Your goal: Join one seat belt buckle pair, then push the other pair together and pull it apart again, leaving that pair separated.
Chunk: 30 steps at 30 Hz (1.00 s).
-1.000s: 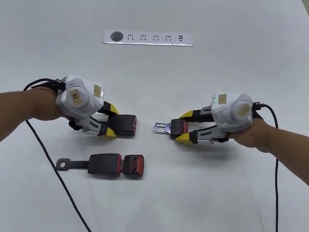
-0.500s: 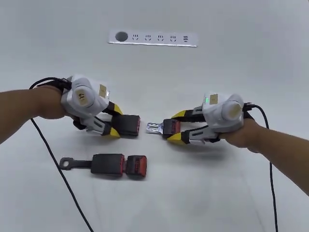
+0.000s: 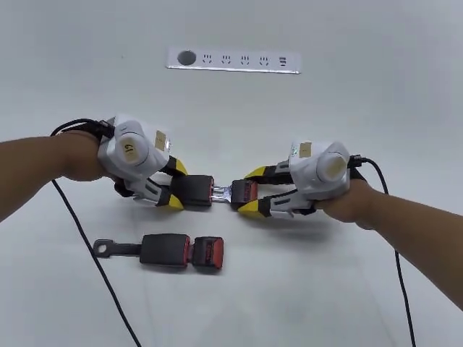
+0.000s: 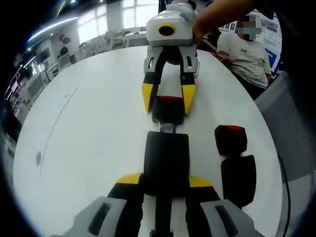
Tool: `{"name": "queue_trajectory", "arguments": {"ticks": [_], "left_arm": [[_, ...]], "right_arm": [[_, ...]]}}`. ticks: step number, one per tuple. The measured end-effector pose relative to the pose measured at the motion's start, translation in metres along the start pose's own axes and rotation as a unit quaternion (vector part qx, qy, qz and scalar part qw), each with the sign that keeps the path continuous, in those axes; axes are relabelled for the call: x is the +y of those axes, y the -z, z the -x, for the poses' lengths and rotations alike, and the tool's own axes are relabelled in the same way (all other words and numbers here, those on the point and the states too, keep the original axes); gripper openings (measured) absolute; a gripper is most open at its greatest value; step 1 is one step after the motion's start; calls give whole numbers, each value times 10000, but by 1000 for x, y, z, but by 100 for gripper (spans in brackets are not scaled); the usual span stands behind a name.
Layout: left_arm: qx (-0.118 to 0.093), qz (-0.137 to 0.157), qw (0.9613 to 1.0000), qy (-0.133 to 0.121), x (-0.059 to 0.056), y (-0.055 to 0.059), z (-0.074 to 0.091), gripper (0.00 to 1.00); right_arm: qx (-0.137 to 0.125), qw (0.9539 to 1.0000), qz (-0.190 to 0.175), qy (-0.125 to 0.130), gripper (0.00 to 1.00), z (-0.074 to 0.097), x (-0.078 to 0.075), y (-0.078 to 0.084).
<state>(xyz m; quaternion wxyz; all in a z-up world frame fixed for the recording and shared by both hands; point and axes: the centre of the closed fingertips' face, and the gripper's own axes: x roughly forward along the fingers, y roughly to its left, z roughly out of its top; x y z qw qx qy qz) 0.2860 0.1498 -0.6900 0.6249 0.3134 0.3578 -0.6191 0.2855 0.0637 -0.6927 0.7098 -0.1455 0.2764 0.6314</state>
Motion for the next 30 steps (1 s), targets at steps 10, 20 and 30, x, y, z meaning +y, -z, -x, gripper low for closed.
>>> {"name": "queue_trajectory", "arguments": {"ticks": [10, 20, 30], "left_arm": [[58, -18, 10000, -42, 0, 0, -2, 33], [195, -67, 9998, -13, -1, -1, -2, 33], [379, -155, 9992, 34, -1, -1, -3, 32]], "right_arm": [[-10, 10000, -41, -15, 34, -5, 3, -5], [-3, 9999, -113, 15, 34, -7, 4, -8], [-30, 9999, -152, 29, 33, -16, 6, -17]]}}
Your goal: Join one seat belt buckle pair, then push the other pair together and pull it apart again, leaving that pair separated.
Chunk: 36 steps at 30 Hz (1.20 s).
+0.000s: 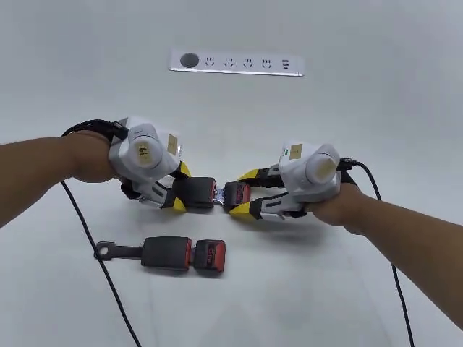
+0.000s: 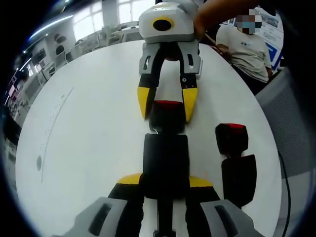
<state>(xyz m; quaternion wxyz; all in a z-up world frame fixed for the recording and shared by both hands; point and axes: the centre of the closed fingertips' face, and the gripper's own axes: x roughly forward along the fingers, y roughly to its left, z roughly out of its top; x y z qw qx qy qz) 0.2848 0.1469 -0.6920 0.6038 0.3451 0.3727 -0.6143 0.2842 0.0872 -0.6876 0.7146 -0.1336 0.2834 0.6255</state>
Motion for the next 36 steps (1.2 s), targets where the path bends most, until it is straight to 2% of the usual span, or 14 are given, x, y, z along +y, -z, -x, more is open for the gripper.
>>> {"name": "queue_trajectory", "arguments": {"ticks": [10, 23, 36], "left_arm": [[57, -66, 10000, 47, 2, 3, 0, 32], [124, -127, 9998, 66, 3, 5, -1, 33], [63, -139, 9999, 68, 1, 3, 1, 33]], "right_arm": [[99, 9999, -1, 108, 33, -3, -1, -2], [222, 9997, 73, 123, 34, -5, -2, -2], [260, 9995, 128, 127, 34, -7, -3, -2]]}}
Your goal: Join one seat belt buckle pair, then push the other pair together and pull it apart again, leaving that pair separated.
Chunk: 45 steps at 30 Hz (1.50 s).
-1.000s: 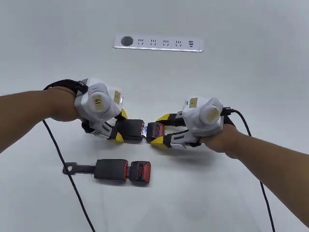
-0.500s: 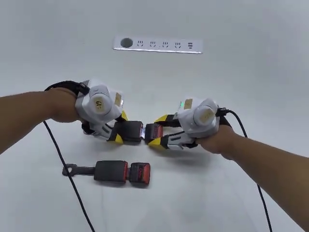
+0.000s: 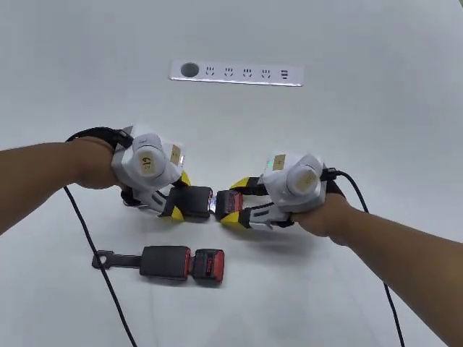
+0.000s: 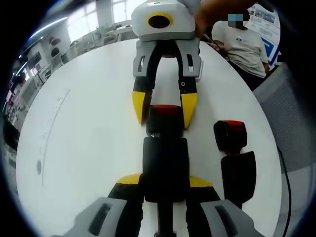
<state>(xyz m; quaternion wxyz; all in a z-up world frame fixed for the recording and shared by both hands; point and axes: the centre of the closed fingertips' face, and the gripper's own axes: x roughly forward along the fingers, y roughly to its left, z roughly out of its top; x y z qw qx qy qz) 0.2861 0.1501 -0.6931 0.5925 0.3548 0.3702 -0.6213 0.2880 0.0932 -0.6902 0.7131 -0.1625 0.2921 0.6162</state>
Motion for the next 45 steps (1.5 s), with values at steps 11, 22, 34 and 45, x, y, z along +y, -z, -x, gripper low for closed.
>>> {"name": "queue_trajectory", "arguments": {"ticks": [11, 22, 34, 45], "left_arm": [[-88, 13, 10000, 10, -1, 2, 0, 33], [-192, 28, 9998, 15, -3, 0, 2, 33], [-195, 100, 9998, -10, -1, 0, 1, 34], [-79, 76, 9999, -3, -2, 0, 1, 34]], "right_arm": [[24, 10000, 55, -9, 34, -1, 0, 1], [87, 10000, 41, 4, 34, 5, -2, 4], [132, 9999, 58, 15, 34, 12, -2, 9], [215, 9997, 14, 69, 34, 40, -3, 32]]}}
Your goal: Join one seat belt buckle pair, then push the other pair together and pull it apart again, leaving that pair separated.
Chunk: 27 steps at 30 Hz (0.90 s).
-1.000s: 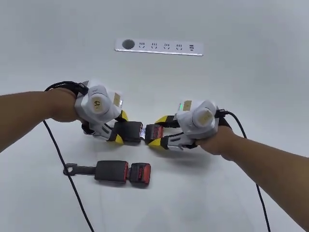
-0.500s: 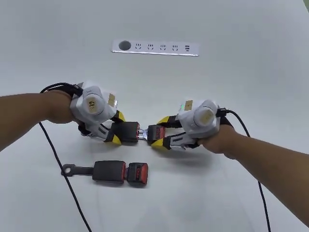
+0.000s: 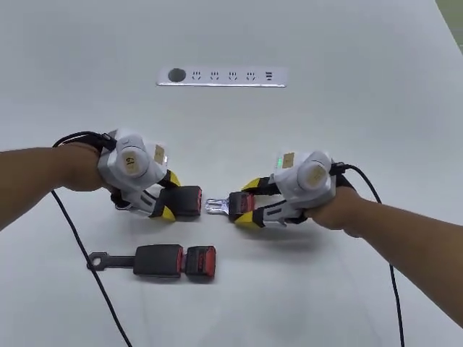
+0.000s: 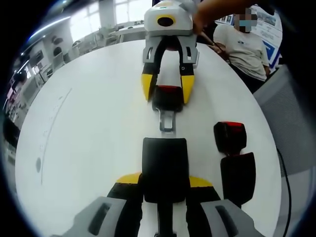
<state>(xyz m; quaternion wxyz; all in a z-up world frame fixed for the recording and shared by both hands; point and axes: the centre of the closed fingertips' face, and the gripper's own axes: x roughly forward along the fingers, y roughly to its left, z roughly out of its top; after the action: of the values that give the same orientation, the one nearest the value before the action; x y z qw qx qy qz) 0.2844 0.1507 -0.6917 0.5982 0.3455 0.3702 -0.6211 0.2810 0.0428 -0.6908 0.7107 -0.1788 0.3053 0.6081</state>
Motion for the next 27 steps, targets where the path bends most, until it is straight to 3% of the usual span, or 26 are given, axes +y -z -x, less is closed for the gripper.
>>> {"name": "queue_trajectory", "arguments": {"ticks": [14, 27], "left_arm": [[198, -68, 9998, 26, 0, -1, 0, 34], [156, -83, 9998, 42, 0, -3, 0, 34]], "right_arm": [[25, 9997, -173, 187, 34, 37, -5, 31], [50, 9994, -259, 239, 34, 57, -9, 51]]}}
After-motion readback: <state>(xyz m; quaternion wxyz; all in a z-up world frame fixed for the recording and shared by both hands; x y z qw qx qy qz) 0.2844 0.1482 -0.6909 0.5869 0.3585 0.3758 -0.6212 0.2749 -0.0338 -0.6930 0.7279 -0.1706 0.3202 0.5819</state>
